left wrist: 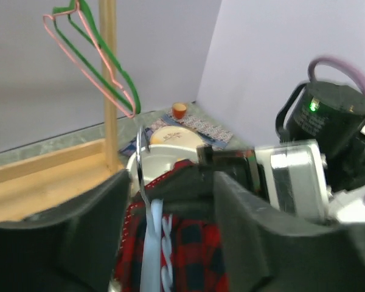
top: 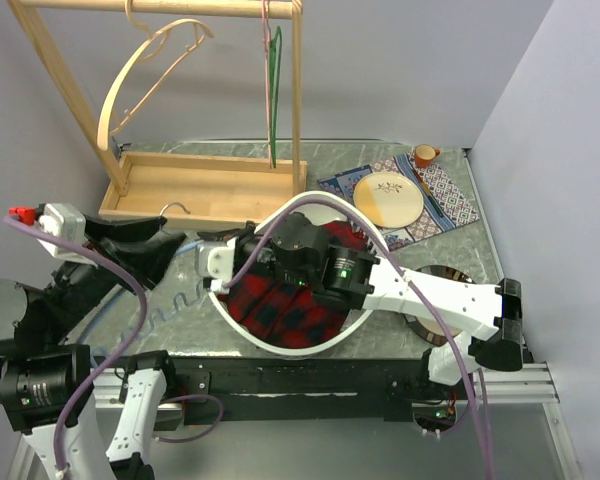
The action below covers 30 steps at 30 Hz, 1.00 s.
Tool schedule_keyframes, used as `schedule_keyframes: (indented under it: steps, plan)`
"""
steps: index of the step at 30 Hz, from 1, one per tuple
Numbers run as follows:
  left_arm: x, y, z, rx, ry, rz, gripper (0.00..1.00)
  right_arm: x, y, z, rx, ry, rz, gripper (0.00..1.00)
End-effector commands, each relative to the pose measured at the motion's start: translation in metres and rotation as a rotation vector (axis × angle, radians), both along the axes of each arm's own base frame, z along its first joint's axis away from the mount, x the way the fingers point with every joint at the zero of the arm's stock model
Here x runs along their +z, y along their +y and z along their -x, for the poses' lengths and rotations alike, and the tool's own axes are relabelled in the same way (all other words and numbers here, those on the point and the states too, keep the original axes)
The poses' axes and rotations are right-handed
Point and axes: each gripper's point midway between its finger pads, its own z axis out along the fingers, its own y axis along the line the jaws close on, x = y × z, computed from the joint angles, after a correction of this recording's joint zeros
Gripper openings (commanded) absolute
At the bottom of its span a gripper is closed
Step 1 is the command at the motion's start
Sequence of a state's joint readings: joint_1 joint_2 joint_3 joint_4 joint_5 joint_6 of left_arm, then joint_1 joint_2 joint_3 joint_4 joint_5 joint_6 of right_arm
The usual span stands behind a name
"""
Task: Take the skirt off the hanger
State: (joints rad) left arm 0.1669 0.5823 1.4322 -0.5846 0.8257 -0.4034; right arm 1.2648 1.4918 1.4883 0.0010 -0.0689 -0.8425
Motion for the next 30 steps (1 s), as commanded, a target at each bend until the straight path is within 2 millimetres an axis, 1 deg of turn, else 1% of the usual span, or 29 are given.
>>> schedule_keyframes:
  steps: [1, 2, 3, 4, 5, 6, 7, 8, 9, 10, 11, 12, 13, 14, 15, 16, 18, 19, 20, 21, 23, 24, 25, 26, 27, 28, 30]
  plan:
    - [0.015, 0.004, 0.024, 0.058, -0.09, -0.041, 0.72, 0.101, -0.024, -0.012, -0.047, -0.062, -0.29, 0.0]
    - [0.016, 0.006, 0.024, 0.078, -0.094, -0.047, 0.8, 0.104, -0.03, -0.014, -0.054, -0.072, -0.288, 0.0]
    - [0.018, 0.011, 0.023, 0.107, -0.108, -0.061, 0.81, 0.105, -0.033, -0.016, -0.064, -0.076, -0.284, 0.0]
    - [0.021, 0.017, 0.022, 0.151, -0.098, -0.055, 0.82, 0.104, -0.04, -0.026, -0.099, -0.078, -0.271, 0.0]
    - [0.022, 0.018, 0.023, 0.155, -0.099, -0.059, 0.83, 0.109, -0.048, -0.028, -0.121, -0.091, -0.275, 0.0]
    - [0.023, 0.018, 0.024, 0.154, -0.1, -0.059, 0.83, 0.109, -0.055, -0.031, -0.14, -0.096, -0.268, 0.0]
    - [0.024, 0.014, 0.027, 0.127, -0.103, -0.063, 0.83, 0.112, -0.066, -0.035, -0.16, -0.104, -0.273, 0.0]
    - [0.023, 0.01, 0.03, 0.098, -0.107, -0.067, 0.83, 0.113, -0.072, -0.036, -0.168, -0.113, -0.272, 0.0]
    - [0.022, 0.008, 0.031, 0.077, -0.108, -0.073, 0.83, 0.114, -0.078, -0.036, -0.171, -0.118, -0.278, 0.0]
    - [0.018, 0.004, 0.031, 0.048, -0.099, -0.081, 0.82, 0.115, -0.088, -0.035, -0.178, -0.122, -0.283, 0.0]
    - [0.016, 0.001, 0.033, 0.023, -0.099, -0.09, 0.81, 0.116, -0.094, -0.039, -0.191, -0.13, -0.285, 0.0]
    - [0.014, 0.001, 0.032, 0.021, -0.094, -0.094, 0.8, 0.115, -0.099, -0.04, -0.196, -0.129, -0.279, 0.0]
    - [0.012, 0.002, 0.03, 0.022, -0.088, -0.098, 0.8, 0.118, -0.106, -0.04, -0.202, -0.129, -0.284, 0.0]
    - [0.011, 0.003, 0.029, 0.031, -0.091, -0.105, 0.8, 0.118, -0.111, -0.043, -0.21, -0.128, -0.281, 0.0]
    - [0.009, 0.004, 0.028, 0.034, -0.088, -0.107, 0.81, 0.114, -0.112, -0.043, -0.209, -0.124, -0.261, 0.0]
    - [0.006, 0.004, 0.024, 0.037, -0.083, -0.112, 0.81, 0.114, -0.117, -0.04, -0.201, -0.125, -0.259, 0.0]
    - [0.003, 0.003, 0.021, 0.017, -0.083, -0.128, 0.82, 0.107, -0.117, -0.034, -0.161, -0.13, -0.236, 0.0]
    - [0.002, 0.002, 0.014, 0.007, -0.063, -0.129, 0.81, 0.1, -0.119, -0.034, -0.161, -0.128, -0.221, 0.0]
    - [0.001, 0.001, 0.012, -0.011, -0.047, -0.132, 0.79, 0.099, -0.121, -0.033, -0.16, -0.129, -0.217, 0.0]
    - [-0.002, -0.004, 0.007, -0.056, -0.015, -0.132, 0.77, 0.093, -0.123, -0.035, -0.159, -0.127, -0.205, 0.0]
    - [-0.004, -0.01, 0.007, -0.111, 0.008, -0.123, 0.72, 0.098, -0.132, -0.035, -0.165, -0.138, -0.229, 0.0]
    - [-0.01, -0.017, 0.006, -0.176, 0.025, -0.124, 0.7, 0.099, -0.134, -0.036, -0.161, -0.147, -0.236, 0.0]
    - [-0.015, -0.019, 0.004, -0.195, 0.041, -0.119, 0.63, 0.101, -0.139, -0.04, -0.174, -0.154, -0.234, 0.0]
    - [-0.02, -0.019, 0.001, -0.201, 0.067, -0.11, 0.57, 0.102, -0.14, -0.04, -0.169, -0.156, -0.229, 0.0]
    - [-0.029, -0.021, -0.003, -0.227, 0.106, -0.104, 0.48, 0.104, -0.14, -0.039, -0.154, -0.154, -0.222, 0.0]
    - [-0.032, -0.023, -0.004, -0.245, 0.121, -0.1, 0.29, 0.103, -0.141, -0.043, -0.157, -0.154, -0.215, 0.0]
    - [-0.041, -0.025, -0.006, -0.27, 0.158, -0.086, 0.17, 0.103, -0.14, -0.041, -0.143, -0.157, -0.216, 0.0]
